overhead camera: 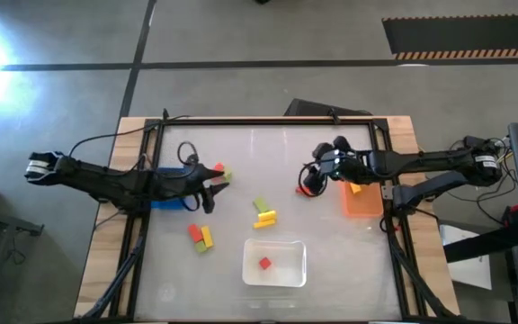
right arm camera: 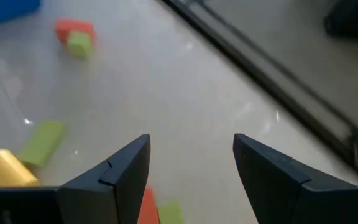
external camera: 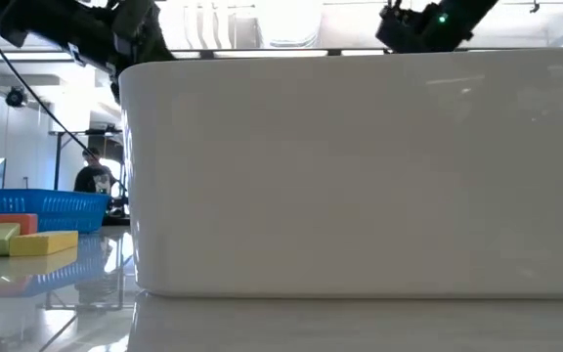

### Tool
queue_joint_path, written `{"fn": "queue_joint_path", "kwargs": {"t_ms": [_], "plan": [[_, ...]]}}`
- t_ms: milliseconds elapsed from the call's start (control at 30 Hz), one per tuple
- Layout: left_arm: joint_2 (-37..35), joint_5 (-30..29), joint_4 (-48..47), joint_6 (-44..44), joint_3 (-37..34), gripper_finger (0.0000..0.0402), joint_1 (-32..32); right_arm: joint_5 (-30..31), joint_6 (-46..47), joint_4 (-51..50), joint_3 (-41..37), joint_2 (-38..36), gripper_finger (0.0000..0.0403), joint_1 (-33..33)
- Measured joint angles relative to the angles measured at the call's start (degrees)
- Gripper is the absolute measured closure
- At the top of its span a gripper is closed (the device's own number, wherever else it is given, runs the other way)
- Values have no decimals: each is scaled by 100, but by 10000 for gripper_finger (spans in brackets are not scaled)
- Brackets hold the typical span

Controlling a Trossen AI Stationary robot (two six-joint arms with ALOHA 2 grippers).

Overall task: Sort & place blocks by color
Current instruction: Put the orange block into the white bin

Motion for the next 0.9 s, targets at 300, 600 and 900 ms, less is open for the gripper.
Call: {"fn": "queue_joint_path", "kwargs": {"t_ms": [300,600,900], "plan": [[406,346,-2413,-1876,833,228,-2,-26,-916,1080,-14,4,182,-6],[1599,695,-3435,-1484,1487,228,265,-31,-1089,997,-27,7,182,5],[2676,880,-4401,-764,2165,228,1357,-30,-1113,1012,-118,7,182,5]]}}
